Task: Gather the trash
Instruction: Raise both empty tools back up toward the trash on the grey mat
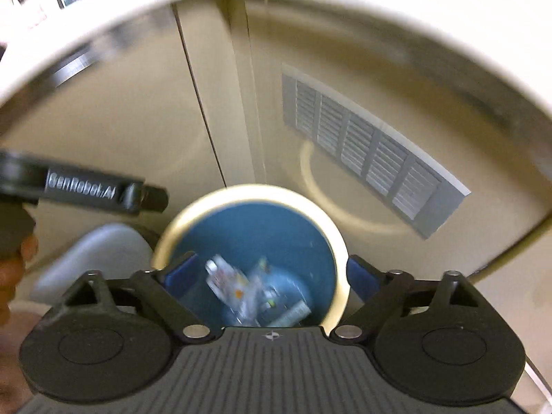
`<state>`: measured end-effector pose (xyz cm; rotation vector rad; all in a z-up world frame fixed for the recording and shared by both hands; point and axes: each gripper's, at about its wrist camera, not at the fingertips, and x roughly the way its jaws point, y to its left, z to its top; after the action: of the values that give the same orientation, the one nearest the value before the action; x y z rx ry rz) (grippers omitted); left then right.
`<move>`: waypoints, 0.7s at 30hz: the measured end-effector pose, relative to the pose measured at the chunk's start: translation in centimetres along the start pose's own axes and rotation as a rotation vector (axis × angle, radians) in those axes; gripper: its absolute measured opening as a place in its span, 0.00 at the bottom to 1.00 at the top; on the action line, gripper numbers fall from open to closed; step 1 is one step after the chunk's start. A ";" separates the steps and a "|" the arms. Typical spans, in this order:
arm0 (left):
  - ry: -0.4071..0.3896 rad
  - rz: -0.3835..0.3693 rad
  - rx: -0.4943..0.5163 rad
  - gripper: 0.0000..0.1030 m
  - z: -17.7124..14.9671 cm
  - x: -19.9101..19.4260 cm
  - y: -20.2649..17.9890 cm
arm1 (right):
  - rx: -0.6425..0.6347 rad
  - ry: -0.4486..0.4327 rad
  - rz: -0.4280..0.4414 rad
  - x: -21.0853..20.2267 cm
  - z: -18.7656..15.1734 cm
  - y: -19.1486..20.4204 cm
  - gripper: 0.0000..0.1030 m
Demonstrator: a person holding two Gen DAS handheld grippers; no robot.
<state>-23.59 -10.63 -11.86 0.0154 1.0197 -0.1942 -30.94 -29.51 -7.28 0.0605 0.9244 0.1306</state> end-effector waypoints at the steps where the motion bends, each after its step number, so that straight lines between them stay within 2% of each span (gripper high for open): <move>1: -0.018 0.009 -0.008 1.00 -0.3 -1.2 -0.1 | -0.005 -0.022 0.003 -0.9 -0.2 0.2 0.96; 5: -0.048 0.021 -0.006 1.00 -0.9 -4.0 0.0 | -0.027 -0.067 0.003 -3.5 -0.9 1.0 0.98; 10: -0.064 0.027 0.037 1.00 -1.1 -5.0 -0.8 | 0.018 -0.035 0.011 -3.0 -1.2 0.0 0.98; 16: -0.120 0.056 0.098 1.00 -1.3 -6.2 -1.8 | 0.037 -0.055 0.003 -2.9 -2.2 -0.7 1.00; 21: -0.144 0.039 0.104 1.00 -1.2 -7.6 -2.3 | 0.040 -0.079 0.003 -3.9 -2.5 -1.0 1.00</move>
<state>-28.89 -11.62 -5.84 0.1142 0.8641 -0.2094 -35.20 -31.05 -5.78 0.1039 0.8484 0.1120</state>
